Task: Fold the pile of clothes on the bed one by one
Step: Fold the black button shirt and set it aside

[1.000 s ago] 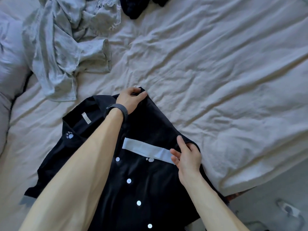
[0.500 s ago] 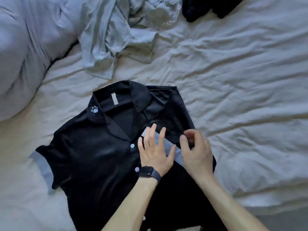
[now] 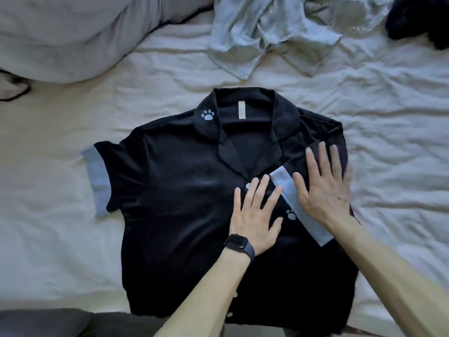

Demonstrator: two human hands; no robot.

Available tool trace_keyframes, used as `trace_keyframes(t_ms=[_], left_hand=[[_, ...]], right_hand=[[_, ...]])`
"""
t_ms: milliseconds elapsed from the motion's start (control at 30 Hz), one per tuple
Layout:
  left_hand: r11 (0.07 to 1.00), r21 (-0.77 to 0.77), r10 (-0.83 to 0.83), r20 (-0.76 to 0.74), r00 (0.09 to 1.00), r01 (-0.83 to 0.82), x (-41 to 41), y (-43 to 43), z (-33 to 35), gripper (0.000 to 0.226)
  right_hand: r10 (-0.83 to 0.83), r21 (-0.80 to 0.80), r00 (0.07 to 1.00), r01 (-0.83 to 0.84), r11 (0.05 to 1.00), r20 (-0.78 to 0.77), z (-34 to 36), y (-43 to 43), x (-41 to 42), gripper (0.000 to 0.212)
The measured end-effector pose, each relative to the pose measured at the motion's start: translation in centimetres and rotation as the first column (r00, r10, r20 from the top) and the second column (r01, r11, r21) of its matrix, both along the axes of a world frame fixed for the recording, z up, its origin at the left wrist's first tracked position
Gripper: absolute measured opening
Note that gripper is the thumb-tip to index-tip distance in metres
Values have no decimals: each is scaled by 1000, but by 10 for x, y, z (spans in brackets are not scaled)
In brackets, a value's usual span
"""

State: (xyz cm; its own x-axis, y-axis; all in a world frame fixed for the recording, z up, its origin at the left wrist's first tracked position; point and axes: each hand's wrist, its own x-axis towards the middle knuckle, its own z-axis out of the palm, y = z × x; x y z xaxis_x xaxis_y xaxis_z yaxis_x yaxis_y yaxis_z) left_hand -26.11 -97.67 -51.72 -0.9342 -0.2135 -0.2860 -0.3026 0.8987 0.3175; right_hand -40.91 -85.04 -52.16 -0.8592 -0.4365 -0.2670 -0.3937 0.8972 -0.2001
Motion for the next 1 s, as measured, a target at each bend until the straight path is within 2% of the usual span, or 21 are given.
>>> trace_keyframes(t_ms=[100,167,267,333,400,433,500,600,700,767,867,933,1000], left_hand=[[942,22,336,-92,937,-336,60,-57,16,77],[816,29,575,-127,808,-577,102,-102,25,75],[483,81,872,-132,471,-872,149,-175,36,74],[230,188,973,-68,221,-955,167,-221,40,74],[51,294,996,55,70,-954,176,-258,39,76],[2,319,992,121,43,-948,179,-272,37,75],[-7,338,975,209,68,-941,180,-293,33,64],[98,311,944,273,188,-945,178,-312,25,52],[153,321,910,324,260,-935,181,-324,22,29],[142,356,894,355,274,-924,187,-330,21,21],[116,387,884,379,272,-915,198,-339,19,33],[113,397,875,395,281,-911,202,-344,19,37],[88,435,850,436,295,-896,206,-350,17,33]], right_hand=[[144,-141,990,-143,980,-9,20,-51,56,67],[214,-211,977,-206,955,17,29,-96,88,65],[338,-279,940,-312,908,51,39,-171,126,60],[412,-312,909,-372,874,70,48,-227,140,57],[467,-314,877,-414,854,113,58,-283,147,55],[490,-309,861,-432,847,138,62,-310,149,55],[531,-292,825,-468,834,195,66,-362,149,57],[585,-231,758,-538,811,287,65,-429,147,61],[597,-98,709,-610,786,376,50,-477,148,68],[531,-85,745,-547,833,404,41,-499,149,55],[461,-181,804,-425,887,376,34,-520,153,19],[480,-197,808,-437,877,341,34,-529,155,17],[476,-186,785,-438,879,397,35,-534,156,18]])
